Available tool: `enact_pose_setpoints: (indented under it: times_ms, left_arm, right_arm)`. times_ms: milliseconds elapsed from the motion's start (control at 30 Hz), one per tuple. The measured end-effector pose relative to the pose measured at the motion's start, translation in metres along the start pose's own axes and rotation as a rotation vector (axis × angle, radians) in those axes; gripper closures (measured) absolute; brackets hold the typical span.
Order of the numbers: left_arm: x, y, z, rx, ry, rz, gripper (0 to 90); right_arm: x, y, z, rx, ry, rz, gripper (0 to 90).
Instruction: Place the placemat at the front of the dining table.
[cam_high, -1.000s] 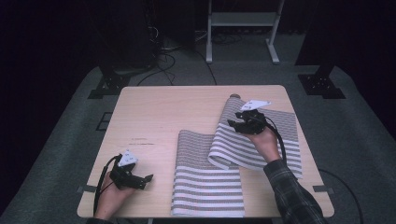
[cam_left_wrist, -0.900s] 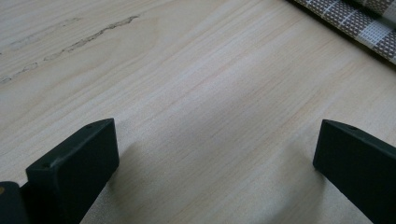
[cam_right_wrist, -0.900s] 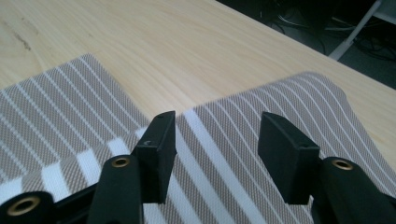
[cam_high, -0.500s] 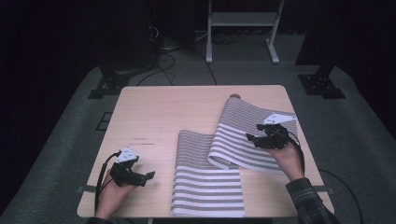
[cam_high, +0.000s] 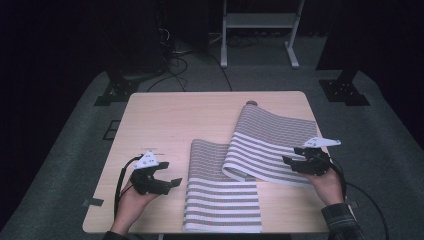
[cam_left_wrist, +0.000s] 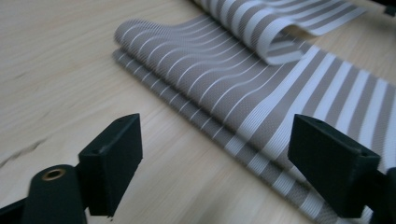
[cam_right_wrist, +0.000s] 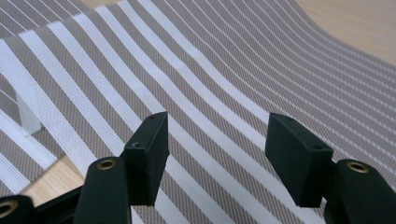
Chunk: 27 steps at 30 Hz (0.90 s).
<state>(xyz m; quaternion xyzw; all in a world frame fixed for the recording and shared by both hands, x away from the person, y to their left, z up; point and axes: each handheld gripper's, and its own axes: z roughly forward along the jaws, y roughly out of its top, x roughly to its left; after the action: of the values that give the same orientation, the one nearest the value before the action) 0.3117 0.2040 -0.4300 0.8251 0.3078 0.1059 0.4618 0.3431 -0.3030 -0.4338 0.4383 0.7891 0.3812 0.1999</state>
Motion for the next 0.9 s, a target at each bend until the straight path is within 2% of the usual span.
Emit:
enact_pose_setpoints:
  times_ms: [67,100,200,233,333,400,433,467,567,733,767,800,900]
  left_arm:
    - [-0.002,0.004,0.002,-0.003,-0.011,0.008,22.0]
    - [-0.008,0.013,0.011,0.006,-0.020,0.031,22.2]
    - [-0.015,0.022,0.025,0.025,-0.041,0.062,26.3]
    - [-0.015,0.022,0.025,0.025,-0.041,0.062,27.5]
    - [-0.022,0.032,0.046,0.060,-0.058,0.105,29.3]
    - [-0.024,0.036,0.057,0.057,-0.071,0.110,31.3]
    - [-0.024,0.036,0.057,0.057,-0.071,0.110,31.9]
    - [-0.025,0.039,0.069,0.071,-0.081,0.113,32.9]
    - [-0.029,0.044,0.088,0.112,-0.093,0.141,32.9]
    - [-0.038,0.052,0.114,0.160,-0.096,0.190,32.9]
    - [-0.038,0.052,0.114,0.160,-0.096,0.190,32.9]
    - [-0.040,0.054,0.123,0.183,-0.083,0.209,32.9]
    - [-0.041,0.056,0.133,0.206,-0.078,0.217,32.9]
  right_arm:
    - [-0.001,-0.002,0.000,0.004,-0.004,0.002,38.4]
    - [-0.003,-0.008,-0.001,0.014,-0.009,0.008,38.3]
    - [-0.006,-0.013,0.000,0.030,-0.025,0.004,38.3]
    - [-0.007,-0.015,0.000,0.036,-0.030,0.000,38.2]
    - [-0.010,-0.019,0.003,0.057,-0.033,0.004,38.1]
    - [-0.012,-0.021,0.005,0.068,-0.038,0.004,38.0]
    - [-0.012,-0.021,0.005,0.068,-0.038,0.004,38.0]
    - [-0.012,-0.023,0.008,0.086,-0.039,0.003,37.3]
    - [-0.012,-0.025,0.011,0.098,-0.040,-0.002,37.3]
    - [-0.013,-0.028,0.016,0.131,-0.042,-0.012,37.3]
    - [-0.013,-0.029,0.017,0.139,-0.044,-0.016,37.3]
    - [-0.013,-0.030,0.018,0.151,-0.046,-0.022,37.3]
    - [-0.013,-0.032,0.021,0.166,-0.044,-0.029,36.9]
